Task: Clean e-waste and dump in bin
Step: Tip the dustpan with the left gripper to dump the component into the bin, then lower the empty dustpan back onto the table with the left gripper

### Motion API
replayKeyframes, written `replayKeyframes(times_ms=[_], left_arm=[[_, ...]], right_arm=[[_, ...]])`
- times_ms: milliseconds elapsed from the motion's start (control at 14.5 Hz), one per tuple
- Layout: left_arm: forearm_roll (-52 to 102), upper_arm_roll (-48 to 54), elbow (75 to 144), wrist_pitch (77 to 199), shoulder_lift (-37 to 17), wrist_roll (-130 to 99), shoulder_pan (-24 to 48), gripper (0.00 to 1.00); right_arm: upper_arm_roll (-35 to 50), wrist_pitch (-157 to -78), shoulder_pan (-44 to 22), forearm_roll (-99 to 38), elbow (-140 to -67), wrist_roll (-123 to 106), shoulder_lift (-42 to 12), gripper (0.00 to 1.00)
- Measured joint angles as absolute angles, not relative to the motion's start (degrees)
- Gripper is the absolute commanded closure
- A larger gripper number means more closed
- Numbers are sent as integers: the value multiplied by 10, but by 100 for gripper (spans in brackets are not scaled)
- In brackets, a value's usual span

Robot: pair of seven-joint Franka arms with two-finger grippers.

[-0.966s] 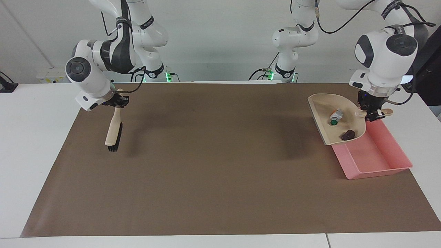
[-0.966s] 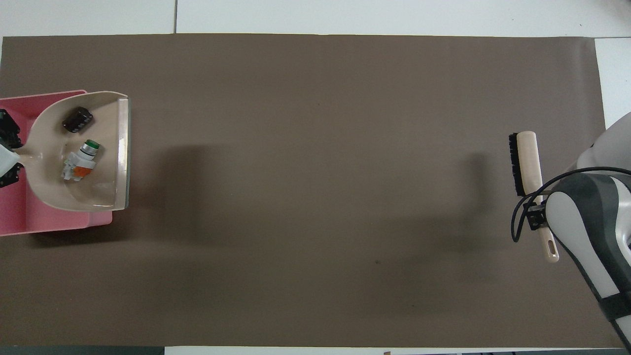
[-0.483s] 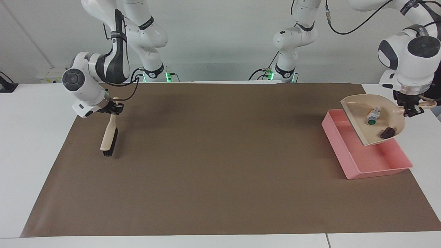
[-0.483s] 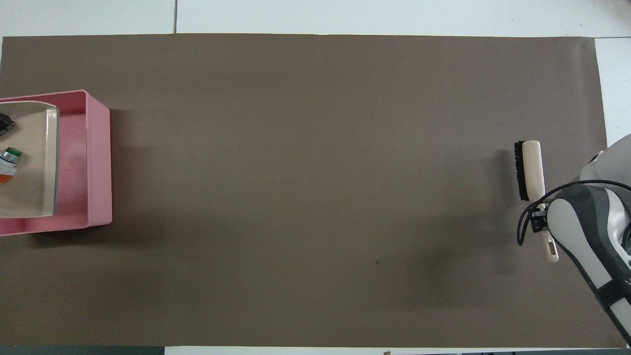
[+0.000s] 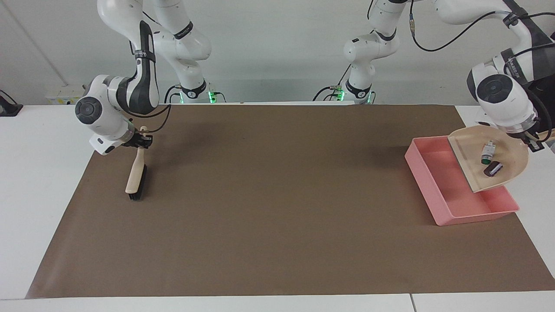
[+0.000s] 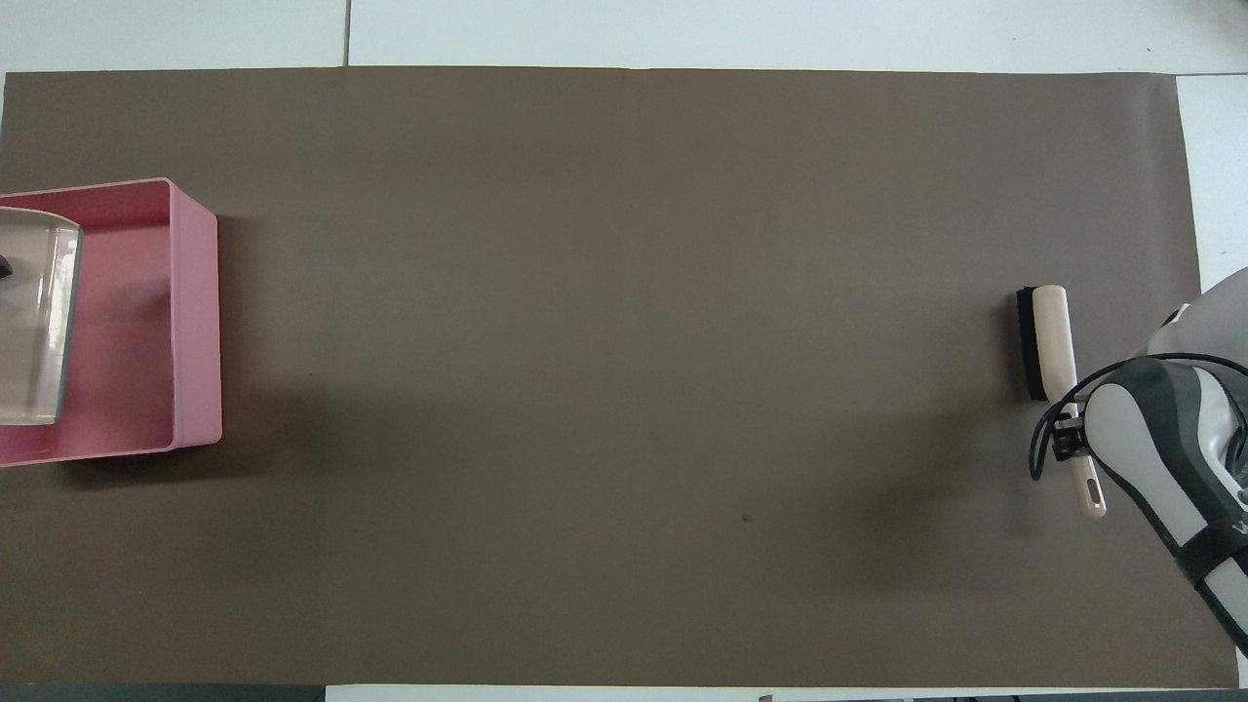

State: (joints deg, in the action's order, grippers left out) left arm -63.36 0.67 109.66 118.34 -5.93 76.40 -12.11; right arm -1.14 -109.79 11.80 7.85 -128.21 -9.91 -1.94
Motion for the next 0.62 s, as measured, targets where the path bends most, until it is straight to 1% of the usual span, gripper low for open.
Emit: replayKeyframes(times_ms=[69,345,483,621], left_arm=[[-673,7,1111,1172,-59,735,-112,100],[-764,9,1150,1068,-58,638,-62,100],[-783,9,1152,1000,-56,628,-28,100],[-795,10,1152,943,-51,627,7,100]], right_arm=[[-11,-1098,118,79,-1282,-104,-19,0],[-6,-1108,116,79,-1271,-109,-18,0],[3,-1115,111,79,-1236,-110,-15,0],[5,-1120,102,79,-1184,-110,-7,0]])
